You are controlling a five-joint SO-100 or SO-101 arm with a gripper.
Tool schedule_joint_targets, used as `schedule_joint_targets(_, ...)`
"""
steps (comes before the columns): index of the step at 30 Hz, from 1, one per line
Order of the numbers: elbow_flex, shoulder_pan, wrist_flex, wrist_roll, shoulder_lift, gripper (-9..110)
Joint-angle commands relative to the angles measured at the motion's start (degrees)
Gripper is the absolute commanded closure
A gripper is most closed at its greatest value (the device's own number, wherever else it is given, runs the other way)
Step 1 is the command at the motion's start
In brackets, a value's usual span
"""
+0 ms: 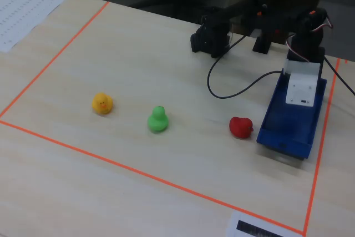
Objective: Grasp blue duck and put it into box.
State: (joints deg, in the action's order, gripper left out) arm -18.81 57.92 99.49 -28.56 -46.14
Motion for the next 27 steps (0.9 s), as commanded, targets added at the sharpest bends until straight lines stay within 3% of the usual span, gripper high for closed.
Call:
schedule_joint_targets(1,0.09,-2.90,1.32,-2.11,-1.49,60)
schedule_joint_targets(5,-4.83,-7.38,1.41,-4.83,-7.29,61)
schedule_joint_targets(9,-13.97,-12.74,1.32,-6.50,-17.58,100)
schedule_joint_targets(14,-35.42,-19.25,-2.11,-9.32,-39.20,101)
schedule_joint_targets(19,-72.07,-27.95,-20.21,-17.14,-72.42,101)
schedule_joint_targets(27,-117.69,-47.64,-30.76,-28.56,-113.64,101)
